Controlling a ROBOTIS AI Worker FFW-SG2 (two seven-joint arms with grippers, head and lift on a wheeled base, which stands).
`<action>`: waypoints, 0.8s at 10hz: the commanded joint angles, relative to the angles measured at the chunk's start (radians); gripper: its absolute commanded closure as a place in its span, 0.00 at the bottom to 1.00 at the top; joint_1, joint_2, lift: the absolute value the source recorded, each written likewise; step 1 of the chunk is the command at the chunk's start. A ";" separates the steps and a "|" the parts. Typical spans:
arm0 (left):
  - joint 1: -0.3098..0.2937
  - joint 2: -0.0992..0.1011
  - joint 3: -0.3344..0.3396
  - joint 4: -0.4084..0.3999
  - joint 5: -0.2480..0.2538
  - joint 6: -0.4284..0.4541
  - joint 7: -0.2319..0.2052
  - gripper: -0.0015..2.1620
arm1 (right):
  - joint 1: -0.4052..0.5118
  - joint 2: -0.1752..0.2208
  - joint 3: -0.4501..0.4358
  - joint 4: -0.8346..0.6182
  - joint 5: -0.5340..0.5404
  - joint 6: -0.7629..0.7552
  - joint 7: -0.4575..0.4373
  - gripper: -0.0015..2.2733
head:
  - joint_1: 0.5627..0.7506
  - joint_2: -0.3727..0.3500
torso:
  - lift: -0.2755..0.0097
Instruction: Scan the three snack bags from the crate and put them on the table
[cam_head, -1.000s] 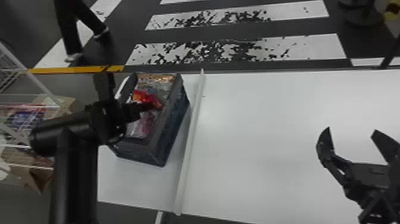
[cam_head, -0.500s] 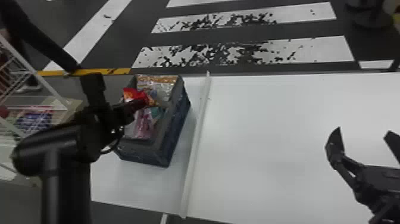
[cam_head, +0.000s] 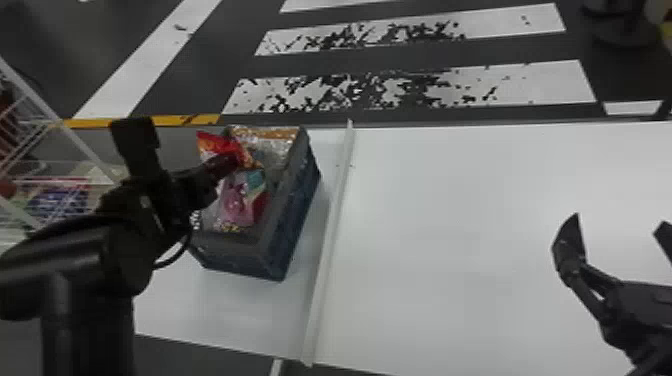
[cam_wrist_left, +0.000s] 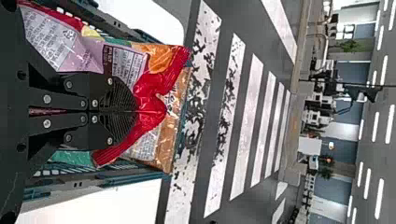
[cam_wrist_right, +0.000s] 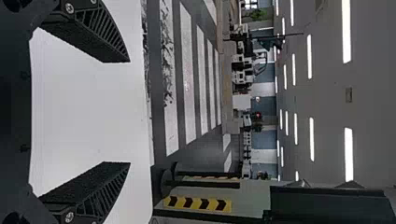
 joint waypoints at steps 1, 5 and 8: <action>0.020 -0.002 0.008 -0.067 0.005 0.014 0.003 0.99 | 0.013 -0.001 0.000 -0.007 0.000 -0.019 -0.003 0.04 | 0.70 0.87 | 0.64; 0.073 -0.028 0.042 -0.255 0.032 0.027 0.034 0.99 | 0.034 -0.008 0.000 -0.006 0.000 -0.123 -0.024 0.04 | 0.70 0.87 | 0.64; 0.104 -0.041 0.042 -0.329 0.013 -0.004 0.043 0.99 | 0.043 -0.013 0.000 0.019 0.000 -0.258 -0.044 0.04 | 0.70 0.84 | 0.64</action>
